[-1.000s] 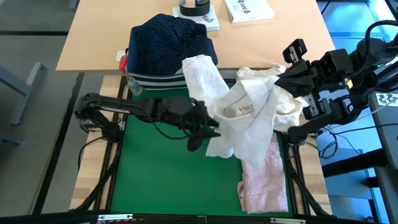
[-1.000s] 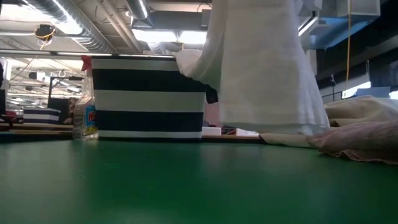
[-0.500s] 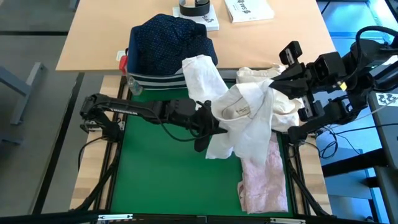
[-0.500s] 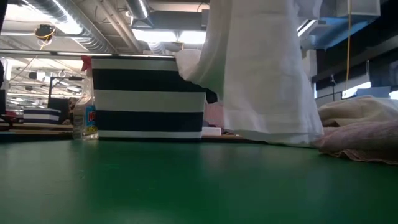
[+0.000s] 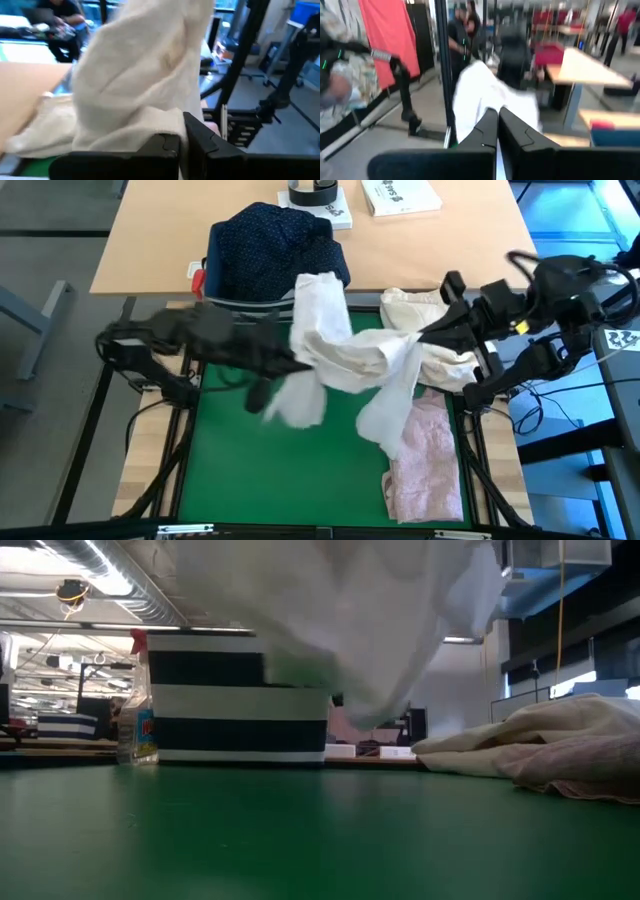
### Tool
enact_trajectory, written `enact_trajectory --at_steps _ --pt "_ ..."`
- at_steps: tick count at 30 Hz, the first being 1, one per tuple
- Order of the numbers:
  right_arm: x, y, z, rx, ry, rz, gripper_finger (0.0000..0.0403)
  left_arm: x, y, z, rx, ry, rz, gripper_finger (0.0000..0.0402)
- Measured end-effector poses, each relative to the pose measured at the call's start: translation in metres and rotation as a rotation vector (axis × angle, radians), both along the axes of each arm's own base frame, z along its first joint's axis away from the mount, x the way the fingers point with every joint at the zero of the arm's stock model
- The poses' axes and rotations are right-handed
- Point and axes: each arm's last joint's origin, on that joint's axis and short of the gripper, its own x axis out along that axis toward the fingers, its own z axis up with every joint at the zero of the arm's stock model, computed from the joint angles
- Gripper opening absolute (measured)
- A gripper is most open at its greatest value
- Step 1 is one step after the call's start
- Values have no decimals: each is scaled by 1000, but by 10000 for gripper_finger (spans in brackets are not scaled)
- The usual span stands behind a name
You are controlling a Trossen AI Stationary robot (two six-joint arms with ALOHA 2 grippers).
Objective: Fold laundry
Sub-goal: Remove the white polo shirt from the blue laundry bin
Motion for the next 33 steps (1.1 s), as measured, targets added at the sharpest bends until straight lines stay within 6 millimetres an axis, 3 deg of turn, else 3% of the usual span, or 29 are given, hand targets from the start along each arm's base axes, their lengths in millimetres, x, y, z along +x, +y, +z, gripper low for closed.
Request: enact_trajectory --at_steps 4,7,14,21,28,33 --pt "-1 0 -10 2 112 -2 5 -38 2 34 -14 -117 4 2" --pt "0 3 -14 1 146 17 5 -55 1 48 -32 -186 -20 2" --pt "-6 26 -7 86 110 285 5 -66 -14 67 -104 -349 -305 2" --pt "-22 42 10 243 17 429 5 -72 -28 79 -142 -478 -449 3" --pt "-31 49 27 368 -105 496 5 -83 -42 95 -196 -647 -506 3" --pt "-36 48 27 359 -96 494 5 -84 -40 93 -181 -623 -372 3"
